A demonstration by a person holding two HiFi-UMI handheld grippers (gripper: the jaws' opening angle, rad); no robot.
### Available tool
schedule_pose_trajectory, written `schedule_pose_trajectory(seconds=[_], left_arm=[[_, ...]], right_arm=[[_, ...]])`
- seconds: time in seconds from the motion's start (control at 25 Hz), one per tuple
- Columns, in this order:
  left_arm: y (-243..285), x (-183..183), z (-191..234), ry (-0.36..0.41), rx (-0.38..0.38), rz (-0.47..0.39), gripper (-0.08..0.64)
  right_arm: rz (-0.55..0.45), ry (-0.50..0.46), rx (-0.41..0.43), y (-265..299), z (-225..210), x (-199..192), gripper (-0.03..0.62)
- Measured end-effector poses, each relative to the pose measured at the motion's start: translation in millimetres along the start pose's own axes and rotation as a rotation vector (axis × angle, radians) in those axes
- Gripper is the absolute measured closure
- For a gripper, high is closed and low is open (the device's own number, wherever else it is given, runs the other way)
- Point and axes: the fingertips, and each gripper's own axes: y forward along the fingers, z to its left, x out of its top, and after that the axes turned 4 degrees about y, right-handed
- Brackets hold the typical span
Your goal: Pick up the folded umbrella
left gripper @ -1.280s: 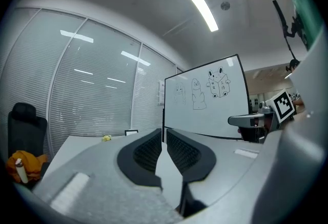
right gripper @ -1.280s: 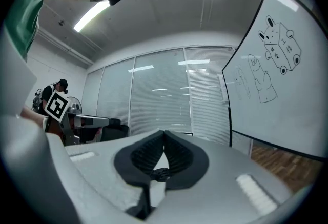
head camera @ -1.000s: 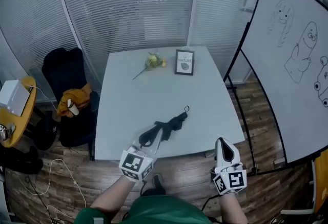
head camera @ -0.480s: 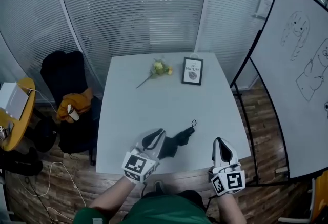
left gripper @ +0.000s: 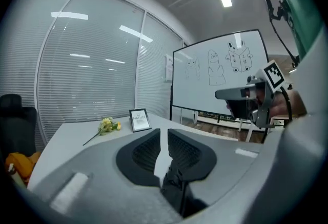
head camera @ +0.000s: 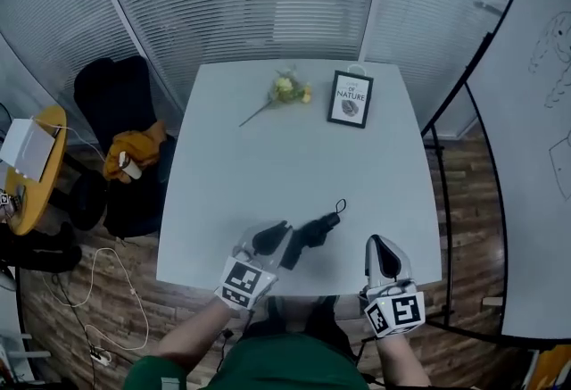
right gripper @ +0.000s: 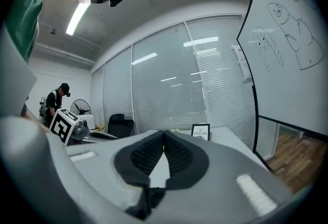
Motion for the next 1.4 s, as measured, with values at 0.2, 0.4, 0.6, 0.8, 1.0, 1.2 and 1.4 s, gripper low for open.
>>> schedule_pose_trajectory(seconds=[0.2,0.4,0.6,0.8,1.0,1.2,1.4], left_arm=[[47.0,-42.8,-29.9,0.091,-0.065,0.166,0.417],[86.9,-106.8,-57.9,0.128,-0.161,0.402,0.331],[113.5,-156.8,-65.0,0.132,-0.192,0.592,0.290],[129.5,-188.8,-66.7,0.158,-0.182,0.700,0.270],[134.2,-209.1,-70.9,0.301,-0.202,0.784,0.258],[139.3,-219.3,-66.9,0.294,-0.210,0.826,0.251],[140.4,-231.5,-67.2,0.269,-0.248,0.881,0.252]], right_arm=[[0.024,0.026,0.042,11.0,-40.7,-6.5,0.589],[0.056,0.035,0.068,15.4,-76.8,-12.8,0.589],[0.075,0.036,0.080,15.2,-110.6,-15.0,0.589],[0.099,0.046,0.079,14.5,-140.9,-23.5,0.589],[0.113,0.056,0.098,16.0,-154.4,-28.3,0.589],[0.115,0.053,0.114,21.5,-157.5,-31.4,0.589],[0.129,0.047,0.142,26.7,-150.7,-35.7,0.589]])
